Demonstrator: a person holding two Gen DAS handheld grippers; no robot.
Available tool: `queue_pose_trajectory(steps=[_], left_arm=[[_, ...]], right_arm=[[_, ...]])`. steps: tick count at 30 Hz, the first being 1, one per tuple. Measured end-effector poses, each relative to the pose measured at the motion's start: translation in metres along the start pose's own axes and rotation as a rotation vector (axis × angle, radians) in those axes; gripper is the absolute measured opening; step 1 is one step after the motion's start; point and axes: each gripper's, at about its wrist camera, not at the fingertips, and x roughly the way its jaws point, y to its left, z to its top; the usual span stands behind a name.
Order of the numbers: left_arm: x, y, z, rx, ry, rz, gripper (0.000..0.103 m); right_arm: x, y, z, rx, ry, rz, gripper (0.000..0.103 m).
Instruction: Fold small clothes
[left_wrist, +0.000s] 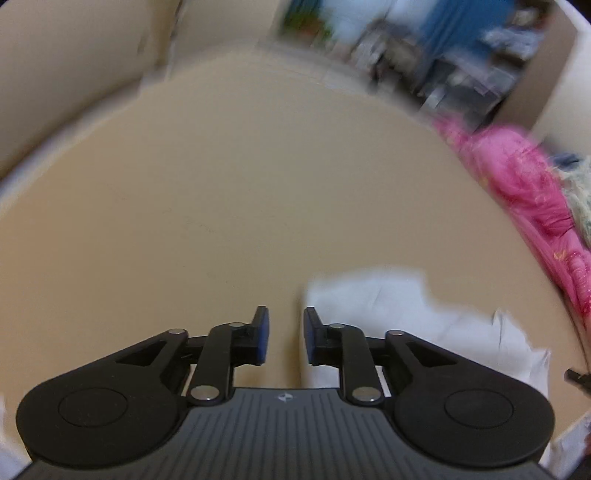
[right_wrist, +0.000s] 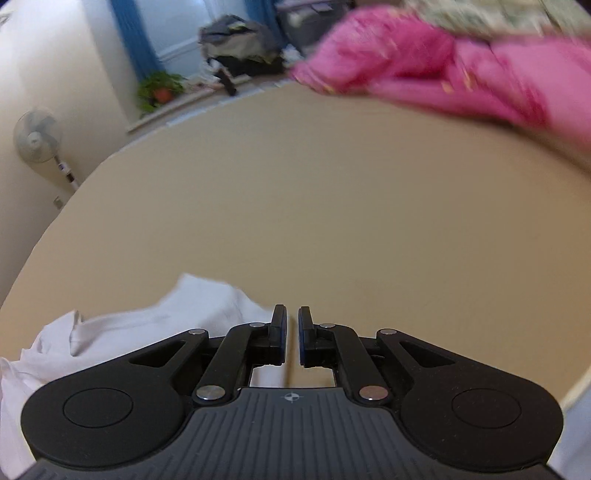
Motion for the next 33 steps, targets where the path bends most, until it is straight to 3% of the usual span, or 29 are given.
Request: queue_pose_trajectory(steps=[1,2,5,7,11,13,14,15,16,17,19,21,23,26,30,33], left_arm=[[0.004,0.002,-0.001,-0.013,0.031,0.001,0.022],[0.004,0.001,-0.001,0.000,0.027,-0.016,0.025],[0.008,-0.007,0.004,0.049,0.006,-0.052,0.046],[0.021,-0.016,0.004,0.060,0.038,-0.067,0.046],[0.041,-0.039,0.002,0.117,0.055,-0.050,0.044],[0.048,-0.044,0.001,0.143,0.061,-0.045,0.031],[0.052,-0.052,-0.001,0.151,0.057,-0.034,0.015],[0.053,-0.053,0.000,0.158,0.049,-0.020,0.008],[0.053,-0.055,0.000,0.164,0.038,-0.019,0.007],[0.050,-0.057,0.001,0.166,0.012,-0.028,0.006],[0.038,-0.061,0.006,0.156,-0.072,-0.058,0.005],[0.026,-0.060,0.014,0.127,-0.176,-0.084,0.005],[0.029,-0.060,0.021,0.112,-0.227,-0.057,0.005],[0.055,-0.065,0.026,0.116,-0.202,-0.003,0.005],[0.088,-0.072,0.030,0.136,-0.148,0.042,0.007],[0.098,-0.068,0.033,0.112,-0.097,0.039,0.015]], right_arm=[[0.006,-0.003,-0.002,0.012,0.068,0.006,0.010],[0.007,-0.004,-0.002,0.004,0.068,0.035,0.010],[0.011,0.007,-0.002,-0.065,0.040,0.071,0.029],[0.023,0.014,-0.005,-0.102,0.081,0.109,0.032],[0.036,0.030,-0.002,-0.137,0.076,0.138,0.032],[0.043,0.035,0.002,-0.157,0.090,0.135,0.032],[0.049,0.038,0.002,-0.178,0.099,0.126,0.032],[0.053,0.039,0.002,-0.190,0.101,0.123,0.032],[0.055,0.040,0.003,-0.199,0.101,0.128,0.029],[0.056,0.041,0.004,-0.206,0.089,0.144,0.008],[0.051,0.045,0.010,-0.189,0.023,0.186,0.005],[0.038,0.040,0.023,-0.088,-0.081,0.243,0.005],[0.034,0.034,0.031,-0.023,-0.159,0.192,0.005],[0.046,0.037,0.037,-0.015,-0.182,0.138,0.005],[0.075,0.054,0.037,-0.070,-0.130,0.075,0.005],[0.102,0.059,0.033,-0.077,-0.047,0.008,0.008]])
